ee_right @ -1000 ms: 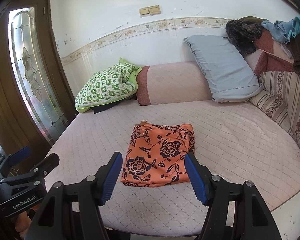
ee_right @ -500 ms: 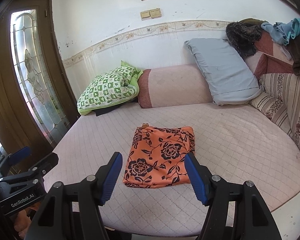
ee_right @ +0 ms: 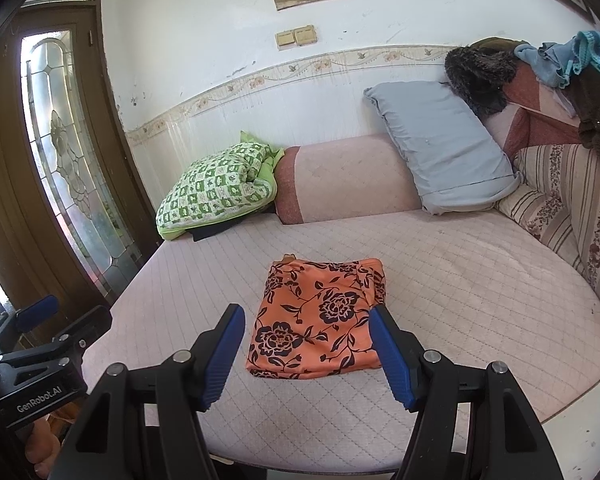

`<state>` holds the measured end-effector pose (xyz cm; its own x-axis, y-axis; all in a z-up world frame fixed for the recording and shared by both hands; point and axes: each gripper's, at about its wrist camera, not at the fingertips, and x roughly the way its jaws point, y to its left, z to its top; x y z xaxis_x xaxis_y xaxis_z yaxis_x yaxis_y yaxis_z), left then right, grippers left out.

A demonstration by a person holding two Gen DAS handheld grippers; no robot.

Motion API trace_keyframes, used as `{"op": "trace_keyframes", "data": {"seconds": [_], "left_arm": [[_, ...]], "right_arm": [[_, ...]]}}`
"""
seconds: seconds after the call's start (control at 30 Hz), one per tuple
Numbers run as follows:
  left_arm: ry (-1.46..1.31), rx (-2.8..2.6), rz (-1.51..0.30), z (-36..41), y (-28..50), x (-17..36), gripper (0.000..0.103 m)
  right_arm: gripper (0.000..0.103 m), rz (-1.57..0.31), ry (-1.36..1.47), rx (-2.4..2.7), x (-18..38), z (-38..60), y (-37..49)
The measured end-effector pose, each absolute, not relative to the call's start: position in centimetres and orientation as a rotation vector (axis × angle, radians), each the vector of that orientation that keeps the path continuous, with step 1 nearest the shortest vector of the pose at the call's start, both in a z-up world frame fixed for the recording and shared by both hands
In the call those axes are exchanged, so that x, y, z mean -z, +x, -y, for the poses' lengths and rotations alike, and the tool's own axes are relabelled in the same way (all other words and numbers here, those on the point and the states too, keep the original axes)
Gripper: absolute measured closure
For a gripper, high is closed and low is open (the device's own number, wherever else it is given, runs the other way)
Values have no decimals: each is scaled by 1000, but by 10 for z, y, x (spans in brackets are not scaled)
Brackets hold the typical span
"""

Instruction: Fold small clothes

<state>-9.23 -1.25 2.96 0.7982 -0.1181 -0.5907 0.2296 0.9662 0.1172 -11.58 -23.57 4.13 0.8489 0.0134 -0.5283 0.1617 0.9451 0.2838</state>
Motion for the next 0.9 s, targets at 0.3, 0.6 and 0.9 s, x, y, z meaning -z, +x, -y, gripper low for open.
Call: {"op": "trace_keyframes", "data": {"seconds": [0.3,0.6,0.9], "left_arm": [[189,201,-604,16,-96,-39,9],[171,205,-584,11,-95,-51,9],[164,199,-554,5,-90,-62,9]], "right_arm": [[35,-542,332,81,-46,242,-118],[35,-535,316,68,-56,237,-112],[35,-545,305,38,-57,225,-99]]}}
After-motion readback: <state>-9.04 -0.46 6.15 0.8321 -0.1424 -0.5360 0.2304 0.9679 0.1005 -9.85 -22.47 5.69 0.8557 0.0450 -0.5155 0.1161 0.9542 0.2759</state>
